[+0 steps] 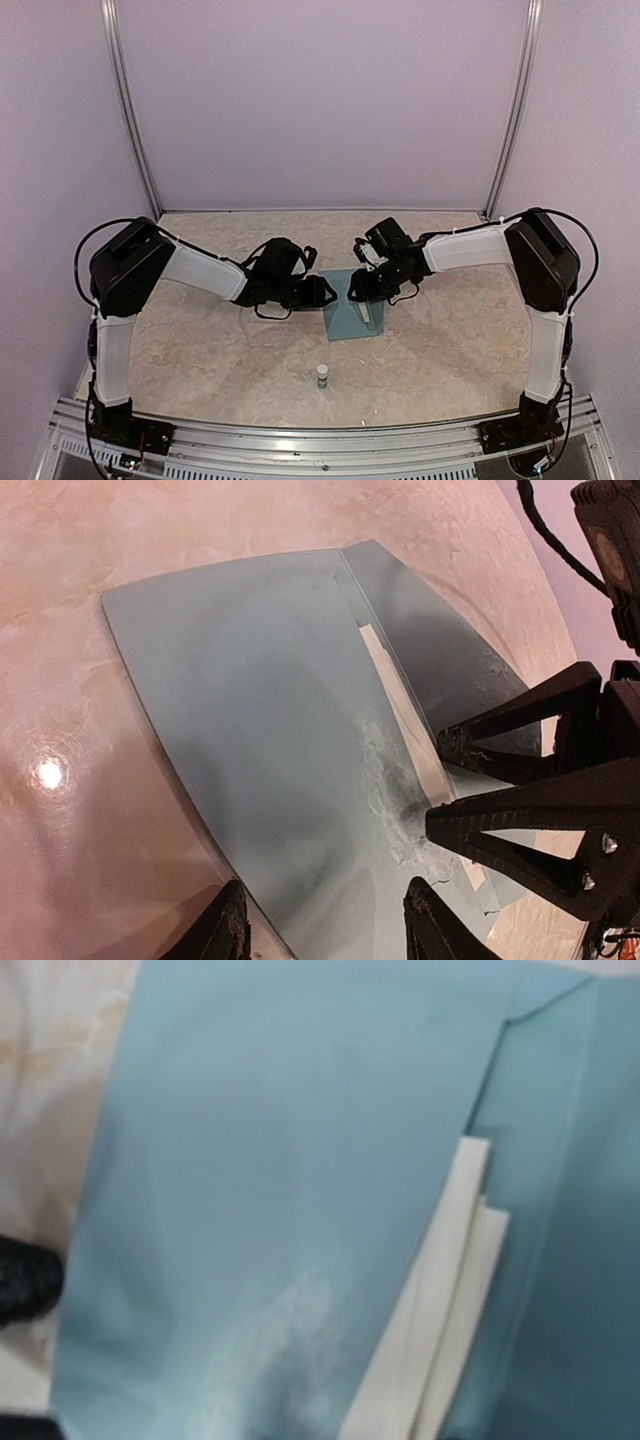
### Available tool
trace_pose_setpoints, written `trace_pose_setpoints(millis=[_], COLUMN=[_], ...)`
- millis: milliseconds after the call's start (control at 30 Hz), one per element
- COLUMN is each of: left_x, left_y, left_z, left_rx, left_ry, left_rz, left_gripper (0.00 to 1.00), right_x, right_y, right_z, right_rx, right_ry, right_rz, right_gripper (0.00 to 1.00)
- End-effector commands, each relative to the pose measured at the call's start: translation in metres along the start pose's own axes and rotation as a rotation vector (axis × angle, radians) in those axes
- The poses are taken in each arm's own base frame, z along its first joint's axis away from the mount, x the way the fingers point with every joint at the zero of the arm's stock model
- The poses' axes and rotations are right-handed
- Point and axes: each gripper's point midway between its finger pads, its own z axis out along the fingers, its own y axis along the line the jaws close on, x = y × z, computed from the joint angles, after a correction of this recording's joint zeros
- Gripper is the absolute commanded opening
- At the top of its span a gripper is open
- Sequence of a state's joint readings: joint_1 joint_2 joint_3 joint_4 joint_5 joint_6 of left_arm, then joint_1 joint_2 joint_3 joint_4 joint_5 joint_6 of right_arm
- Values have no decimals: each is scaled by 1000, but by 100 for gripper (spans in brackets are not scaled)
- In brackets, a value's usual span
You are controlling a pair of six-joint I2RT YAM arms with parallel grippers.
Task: Place the letter into the envelope and seal it
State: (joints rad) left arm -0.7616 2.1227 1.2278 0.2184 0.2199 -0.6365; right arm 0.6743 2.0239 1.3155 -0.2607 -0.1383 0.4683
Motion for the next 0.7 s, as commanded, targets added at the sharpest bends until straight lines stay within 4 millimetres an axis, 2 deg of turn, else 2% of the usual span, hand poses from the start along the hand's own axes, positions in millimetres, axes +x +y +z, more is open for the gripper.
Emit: trace_pose_setpoints(millis=[0,100,167,233,267,367,533,667], left_x=[-17,-32,-37,-41,-37,-43,-49,-53], left_y=[7,0,0,2,6,8,8,7], left_z=[-27,-60,-80,-102,-109,-140,-178,-198], left_rx=[-49,-51,-63,-74,-85,-103,-118,-113], left_ry=[-69,-149,-182,-211,-206,-244,-301,-345], left_rz=[21,46,56,63,62,68,65,49], left_gripper=[54,64,73,79,82,85,87,87], right_x=[-25,-26,-19,-4,5,36,81,107], right_y=[22,34,48,67,77,106,142,154], right_z=[-46,-73,-89,-103,-109,-120,-122,-110], right_rx=[-25,-78,-133,-179,-195,-217,-194,-137], right_ry=[-99,-145,-162,-171,-170,-149,-99,-63], right_rz=[-36,-90,-153,-238,-279,-387,-478,-520], right_gripper=[52,59,65,69,71,73,72,71])
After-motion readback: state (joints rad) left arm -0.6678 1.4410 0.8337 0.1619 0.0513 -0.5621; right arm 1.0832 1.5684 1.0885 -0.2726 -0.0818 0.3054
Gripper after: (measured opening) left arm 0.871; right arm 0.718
